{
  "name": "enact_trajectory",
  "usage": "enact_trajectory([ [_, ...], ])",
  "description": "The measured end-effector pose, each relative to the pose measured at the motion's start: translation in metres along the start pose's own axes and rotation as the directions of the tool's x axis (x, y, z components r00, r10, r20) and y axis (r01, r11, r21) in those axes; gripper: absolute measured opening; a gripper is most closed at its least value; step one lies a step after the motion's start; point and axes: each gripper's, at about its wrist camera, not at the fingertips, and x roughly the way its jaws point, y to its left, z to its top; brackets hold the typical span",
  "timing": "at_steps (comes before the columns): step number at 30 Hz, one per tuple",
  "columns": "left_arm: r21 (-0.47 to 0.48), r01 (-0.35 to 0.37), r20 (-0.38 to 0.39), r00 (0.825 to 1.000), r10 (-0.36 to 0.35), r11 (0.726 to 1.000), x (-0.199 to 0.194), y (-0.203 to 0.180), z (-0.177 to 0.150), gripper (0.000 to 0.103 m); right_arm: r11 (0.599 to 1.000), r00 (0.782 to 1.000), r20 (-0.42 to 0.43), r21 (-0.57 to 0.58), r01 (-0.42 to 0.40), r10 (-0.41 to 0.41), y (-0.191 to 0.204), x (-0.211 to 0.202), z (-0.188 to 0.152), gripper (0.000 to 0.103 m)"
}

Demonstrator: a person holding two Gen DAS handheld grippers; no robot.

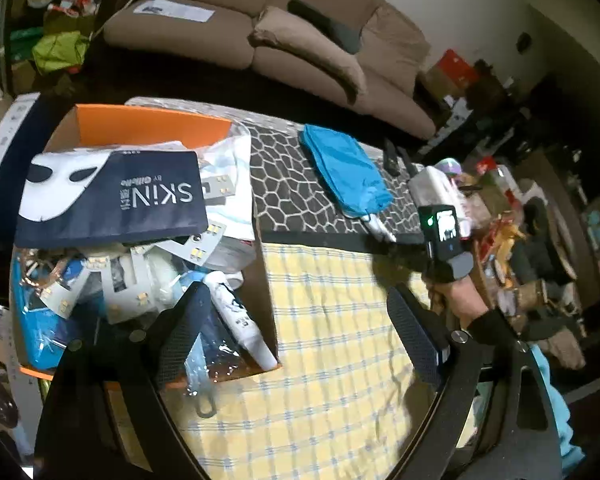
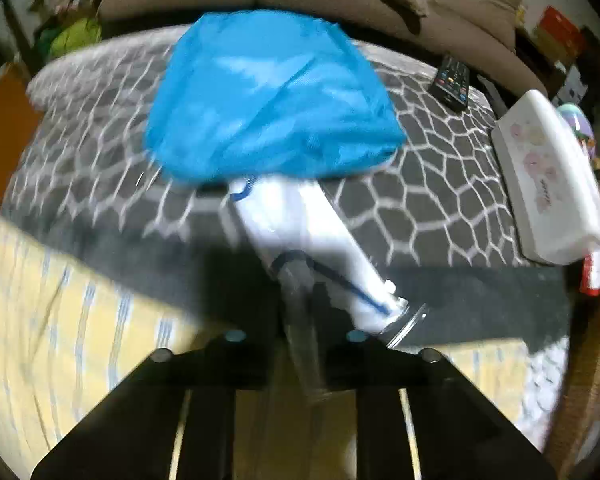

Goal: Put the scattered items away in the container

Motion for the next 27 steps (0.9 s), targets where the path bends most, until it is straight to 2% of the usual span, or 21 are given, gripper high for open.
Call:
enact_trajectory([
  [2, -0.016, 0.002, 0.003, 1.0, -0.002, 1.0, -0.002, 0.003, 0.001, 0.089, 1.0, 0.999, -0.026, 0.004, -0.027, 0.027, 0.008, -0.009, -0.016, 0.007],
  [5, -0.057, 0.043, 0.017, 0.999, -0.042, 0.997, -0.007, 0.012, 0.003, 0.089, 0.996, 0.995, -0.053, 0.03, -0.08, 0.082, 0.021, -0.021, -0.039, 0.006],
  [7, -0.063, 0.037, 0.015, 0.999, -0.036, 0.997, -0.008, 0.014, 0.002, 0.089, 0.982, 0.983, -0.063, 0.083, -0.169, 0.174, 0.031, -0.039, -0.067, 0.006],
  [10, -0.057, 0.018, -0.013, 1.0, -0.019, 0.998, -0.002, 0.013, -0.003, 0.089, 0.948, 0.951, -0.07, 0.135, -0.289, 0.3, 0.056, -0.064, -0.102, 0.006],
  [12, -0.04, 0.027, -0.042, 0.999, -0.029, 0.999, 0.006, 0.005, -0.009, 0.089, 0.907, 0.914, -0.064, 0.169, -0.386, 0.401, 0.076, -0.081, -0.128, 0.006],
  [14, -0.017, 0.042, -0.075, 0.996, -0.043, 0.999, 0.015, -0.006, -0.015, 0.089, 0.844, 0.86, -0.057, 0.239, -0.481, 0.507, 0.088, -0.089, -0.147, 0.007],
  [15, -0.002, 0.051, -0.101, 0.994, -0.051, 0.999, 0.022, -0.013, -0.019, 0.089, 0.794, 0.815, -0.059, 0.274, -0.542, 0.577, 0.098, -0.093, -0.159, 0.009],
  [16, 0.014, 0.058, -0.127, 0.99, -0.056, 0.998, 0.029, -0.021, -0.025, 0.089, 0.769, 0.794, -0.048, 0.287, -0.571, 0.607, 0.103, -0.097, -0.166, 0.02],
  [17, 0.031, 0.063, -0.15, 0.987, -0.057, 0.998, 0.035, -0.028, -0.03, 0.089, 0.758, 0.786, -0.036, 0.293, -0.582, 0.617, 0.105, -0.1, -0.171, 0.032],
  [18, 0.056, 0.065, -0.185, 0.981, -0.053, 0.996, 0.044, -0.038, -0.037, 0.089, 0.745, 0.778, -0.011, 0.297, -0.597, 0.628, 0.105, -0.106, -0.179, 0.034],
  [19, 0.078, 0.057, -0.216, 0.975, -0.039, 0.995, 0.053, -0.046, -0.044, 0.089, 0.742, 0.778, 0.0, 0.299, -0.599, 0.628, 0.105, -0.11, -0.18, 0.035],
  [21, 0.108, 0.013, -0.287, 0.958, 0.019, 0.994, 0.071, -0.057, -0.061, 0.089, 0.744, 0.792, 0.044, 0.315, -0.589, 0.608, 0.091, -0.119, -0.189, 0.04],
  [22, 0.117, -0.01, -0.319, 0.946, 0.048, 0.993, 0.08, -0.058, -0.068, 0.089, 0.746, 0.799, 0.054, 0.325, -0.582, 0.599, 0.086, -0.122, -0.192, 0.048],
  [23, 0.122, -0.042, -0.356, 0.931, 0.083, 0.992, 0.089, -0.057, -0.076, 0.089, 0.759, 0.819, 0.067, 0.339, -0.555, 0.57, 0.075, -0.125, -0.199, 0.051],
  [25, 0.107, -0.14, -0.435, 0.884, 0.174, 0.984, 0.111, -0.047, -0.094, 0.089, 0.78, 0.851, 0.075, 0.365, -0.508, 0.52, 0.056, -0.127, -0.207, 0.051],
  [26, 0.089, -0.179, -0.454, 0.868, 0.2, 0.98, 0.122, -0.041, -0.102, 0.089, 0.78, 0.857, 0.08, 0.377, -0.499, 0.51, 0.05, -0.124, -0.208, 0.052],
  [27, 0.066, -0.205, -0.458, 0.863, 0.212, 0.977, 0.13, -0.036, -0.107, 0.089, 0.782, 0.868, 0.089, 0.397, -0.481, 0.488, 0.041, -0.125, -0.213, 0.052],
])
